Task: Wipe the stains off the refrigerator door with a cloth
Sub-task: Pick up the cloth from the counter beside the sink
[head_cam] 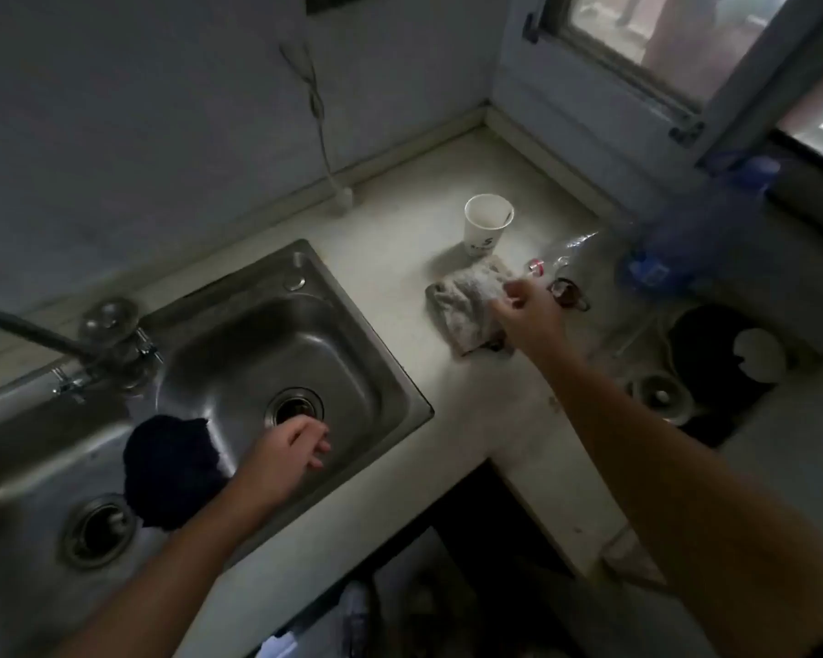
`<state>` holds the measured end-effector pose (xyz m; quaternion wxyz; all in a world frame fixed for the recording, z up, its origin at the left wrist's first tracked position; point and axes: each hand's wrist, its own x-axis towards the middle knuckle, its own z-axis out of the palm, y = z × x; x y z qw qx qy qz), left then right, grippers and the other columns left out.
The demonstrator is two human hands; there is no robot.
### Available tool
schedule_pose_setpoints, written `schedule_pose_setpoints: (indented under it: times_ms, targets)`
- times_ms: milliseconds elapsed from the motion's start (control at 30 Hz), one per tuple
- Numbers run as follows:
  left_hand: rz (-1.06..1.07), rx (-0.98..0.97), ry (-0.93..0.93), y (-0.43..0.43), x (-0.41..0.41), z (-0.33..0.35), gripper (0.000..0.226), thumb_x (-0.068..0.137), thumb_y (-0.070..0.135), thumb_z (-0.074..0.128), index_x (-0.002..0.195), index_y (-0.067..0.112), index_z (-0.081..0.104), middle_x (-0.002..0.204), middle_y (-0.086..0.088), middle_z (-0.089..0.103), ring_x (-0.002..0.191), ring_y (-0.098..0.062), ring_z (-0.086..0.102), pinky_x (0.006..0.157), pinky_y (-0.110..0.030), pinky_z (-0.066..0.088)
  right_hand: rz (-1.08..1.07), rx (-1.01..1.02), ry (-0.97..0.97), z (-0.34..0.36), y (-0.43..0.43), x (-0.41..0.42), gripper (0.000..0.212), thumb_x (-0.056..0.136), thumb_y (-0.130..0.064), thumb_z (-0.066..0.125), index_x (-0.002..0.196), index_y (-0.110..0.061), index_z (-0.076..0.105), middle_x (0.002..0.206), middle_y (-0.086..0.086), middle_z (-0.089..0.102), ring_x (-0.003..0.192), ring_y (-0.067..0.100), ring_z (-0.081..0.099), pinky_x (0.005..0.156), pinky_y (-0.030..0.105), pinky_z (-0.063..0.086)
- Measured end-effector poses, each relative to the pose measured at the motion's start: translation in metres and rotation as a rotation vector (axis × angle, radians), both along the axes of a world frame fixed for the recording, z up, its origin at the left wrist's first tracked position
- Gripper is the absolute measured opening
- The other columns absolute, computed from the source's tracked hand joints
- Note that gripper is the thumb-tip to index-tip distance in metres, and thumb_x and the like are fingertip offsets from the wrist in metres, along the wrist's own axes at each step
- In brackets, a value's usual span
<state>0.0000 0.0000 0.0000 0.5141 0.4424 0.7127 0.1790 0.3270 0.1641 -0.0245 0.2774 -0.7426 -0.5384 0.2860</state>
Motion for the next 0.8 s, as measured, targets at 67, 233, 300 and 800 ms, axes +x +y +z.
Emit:
schedule_pose_setpoints:
  times_ms: [67, 233, 300, 800]
  targets:
    - [0.038, 0.005, 0.000, 0.001, -0.005, -0.009, 0.024, 0.105, 0.027, 0.048, 0.095, 0.023, 0.069, 0.096, -0.002, 0.074, 0.086, -0.025, 0.070, 0.077, -0.036, 0.049, 0.008, 0.011, -0.060, -0.003, 0.020, -0.003, 0.052, 0.083, -0.036, 0.078, 0.125, -0.008, 0.064, 0.116, 0.010, 0.069, 0.103, 0.023, 0.066, 0.085, 0.033, 0.052]
    - [0.124, 0.002, -0.020, -0.010, -0.019, -0.013, 0.023, 0.105, 0.025, 0.048, 0.098, 0.022, 0.069, 0.099, -0.006, 0.075, 0.085, -0.025, 0.070, 0.075, -0.035, 0.050, 0.084, -0.159, -0.270, -0.018, 0.041, -0.019, 0.076, 0.072, -0.066, 0.077, 0.127, -0.018, 0.056, 0.129, 0.010, 0.057, 0.126, 0.033, 0.049, 0.102, 0.044, 0.047]
    - [0.139, -0.001, -0.011, -0.011, -0.027, -0.012, 0.023, 0.105, 0.026, 0.048, 0.099, 0.024, 0.070, 0.098, -0.003, 0.075, 0.087, -0.025, 0.071, 0.077, -0.037, 0.051, 0.108, -0.155, -0.350, -0.023, 0.043, -0.024, 0.071, 0.075, -0.062, 0.076, 0.128, -0.019, 0.055, 0.136, 0.009, 0.053, 0.133, 0.034, 0.040, 0.104, 0.046, 0.043]
    - [0.164, -0.028, -0.003, -0.046, -0.052, -0.015, 0.024, 0.105, 0.021, 0.049, 0.097, 0.019, 0.071, 0.098, -0.004, 0.075, 0.087, -0.027, 0.070, 0.076, -0.034, 0.050, 0.123, -0.084, -0.095, -0.003, -0.007, -0.043, 0.034, 0.078, -0.039, 0.078, 0.106, -0.019, 0.074, 0.088, -0.003, 0.070, 0.086, 0.021, 0.067, 0.070, 0.032, 0.050]
